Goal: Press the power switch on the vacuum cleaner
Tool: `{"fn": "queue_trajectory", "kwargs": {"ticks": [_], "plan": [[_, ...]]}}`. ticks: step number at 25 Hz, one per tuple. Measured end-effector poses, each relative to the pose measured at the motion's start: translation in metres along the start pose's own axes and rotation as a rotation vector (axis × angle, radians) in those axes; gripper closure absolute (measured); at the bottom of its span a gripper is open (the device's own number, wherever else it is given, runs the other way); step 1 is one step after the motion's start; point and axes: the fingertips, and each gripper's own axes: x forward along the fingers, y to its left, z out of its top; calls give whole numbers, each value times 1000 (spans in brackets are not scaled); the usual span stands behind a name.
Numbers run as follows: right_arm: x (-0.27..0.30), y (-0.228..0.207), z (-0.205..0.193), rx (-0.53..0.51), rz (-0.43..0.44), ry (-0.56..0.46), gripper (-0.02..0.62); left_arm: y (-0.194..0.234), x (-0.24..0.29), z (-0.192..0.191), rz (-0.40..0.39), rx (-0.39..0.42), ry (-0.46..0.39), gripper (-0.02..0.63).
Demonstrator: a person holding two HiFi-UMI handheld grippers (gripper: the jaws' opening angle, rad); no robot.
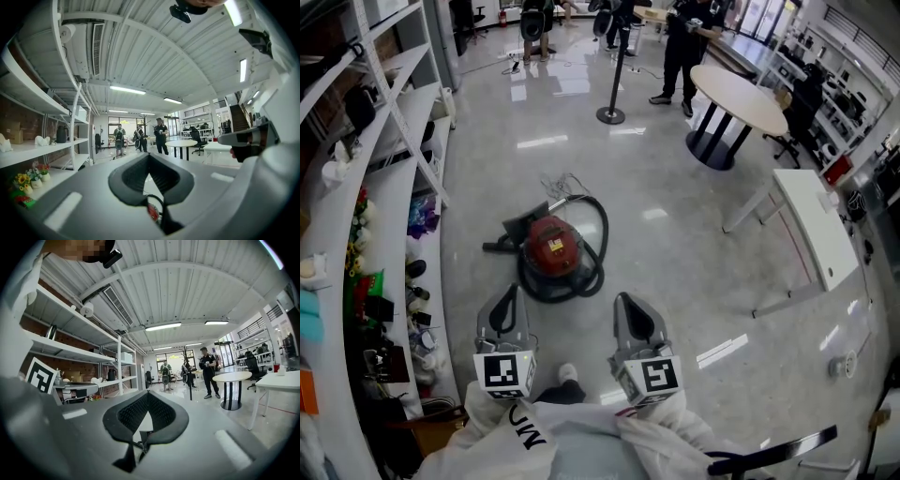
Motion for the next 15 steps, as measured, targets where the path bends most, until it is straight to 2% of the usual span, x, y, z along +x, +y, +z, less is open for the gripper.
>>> {"fn": "queue_trajectory", "kwargs": {"ticks": [15], "plan": [[35,14,4,-31,-8,14,595,36,17,-13,10,-43,15,606]]}}
